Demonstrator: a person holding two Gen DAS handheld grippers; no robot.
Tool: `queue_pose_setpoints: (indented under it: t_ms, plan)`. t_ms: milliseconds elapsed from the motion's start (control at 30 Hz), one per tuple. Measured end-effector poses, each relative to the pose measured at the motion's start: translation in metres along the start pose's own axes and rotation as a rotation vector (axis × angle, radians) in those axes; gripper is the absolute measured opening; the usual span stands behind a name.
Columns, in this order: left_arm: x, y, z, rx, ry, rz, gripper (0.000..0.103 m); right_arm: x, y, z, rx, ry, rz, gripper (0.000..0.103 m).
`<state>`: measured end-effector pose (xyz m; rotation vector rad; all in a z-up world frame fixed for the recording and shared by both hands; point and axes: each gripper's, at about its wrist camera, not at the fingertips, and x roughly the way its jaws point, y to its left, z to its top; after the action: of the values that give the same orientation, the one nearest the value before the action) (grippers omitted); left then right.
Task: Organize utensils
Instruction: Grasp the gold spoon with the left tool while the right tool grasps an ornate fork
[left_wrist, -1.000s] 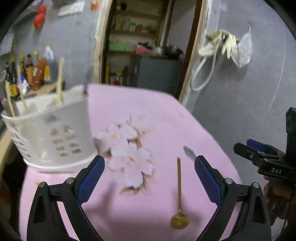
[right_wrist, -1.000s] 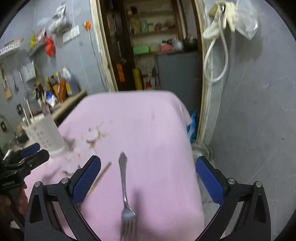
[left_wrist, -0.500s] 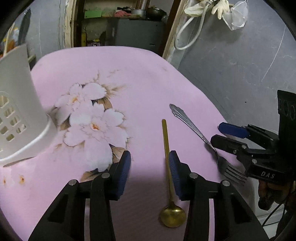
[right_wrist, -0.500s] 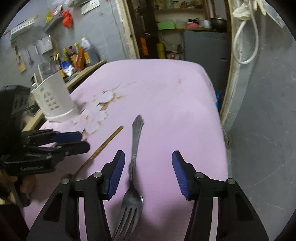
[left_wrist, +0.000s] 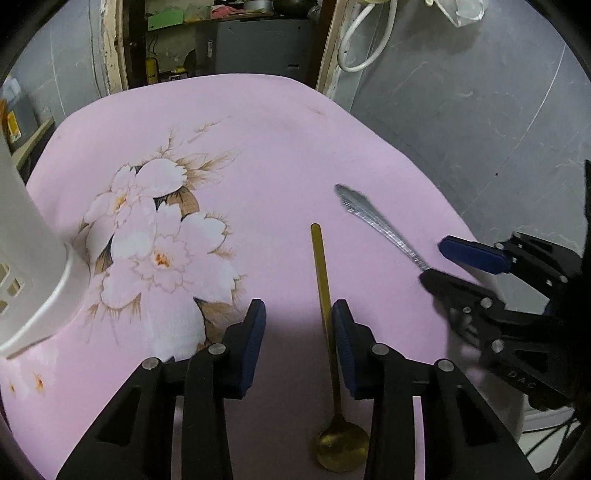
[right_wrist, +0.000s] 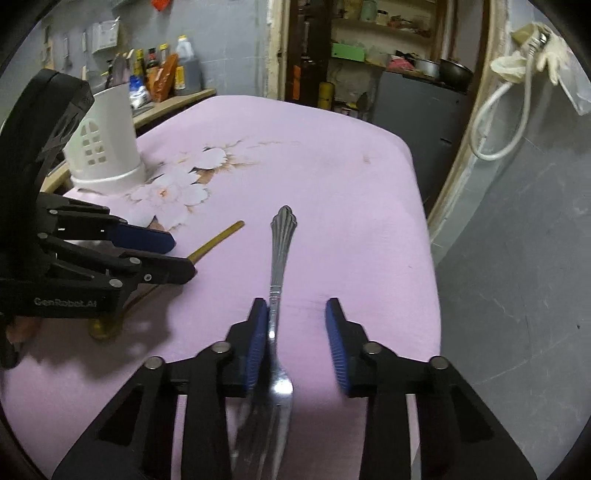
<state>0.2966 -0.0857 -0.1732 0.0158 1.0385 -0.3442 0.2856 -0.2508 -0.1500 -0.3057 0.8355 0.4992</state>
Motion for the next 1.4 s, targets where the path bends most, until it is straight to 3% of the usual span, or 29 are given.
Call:
queue_pose_setpoints:
  t_ms: [67, 200, 567, 833, 933, 1100, 1267, 1400]
  plan:
    - [0.003, -0.001, 0.002, -0.004, 0.003, 0.015, 0.024, -0.001, -0.002, -0.001, 0.018, -0.001, -0.015, 0.016]
    - [0.005, 0.003, 0.007, -0.045, 0.006, 0.016, 0.005, -0.004, -0.011, -0.003, 0.087, -0.001, -0.031, 0.010]
    - [-0.003, 0.012, 0.010, -0.123, 0.060, -0.022, 0.004, 0.010, -0.028, 0.014, 0.209, 0.068, 0.011, 0.010]
    - [0.003, 0.013, 0.021, -0.109, 0.083, -0.027, 0.004, 0.025, -0.046, 0.027, 0.312, 0.112, 0.068, 0.010]
    - [0.005, 0.010, 0.024, -0.095, 0.086, -0.011, 0.004, 0.028, -0.043, 0.032, 0.291, 0.142, 0.053, 0.010]
    - [0.005, 0.005, 0.022, -0.090, 0.051, 0.015, 0.003, 0.031, -0.038, 0.037, 0.282, 0.179, 0.019, 0.009]
    - [-0.009, 0.012, 0.009, -0.156, 0.005, -0.001, 0.002, 0.022, -0.051, 0.028, 0.399, 0.127, 0.092, 0.005]
    - [-0.030, 0.021, -0.004, -0.214, -0.069, -0.002, 0.002, 0.012, -0.048, 0.024, 0.402, 0.092, 0.106, 0.005]
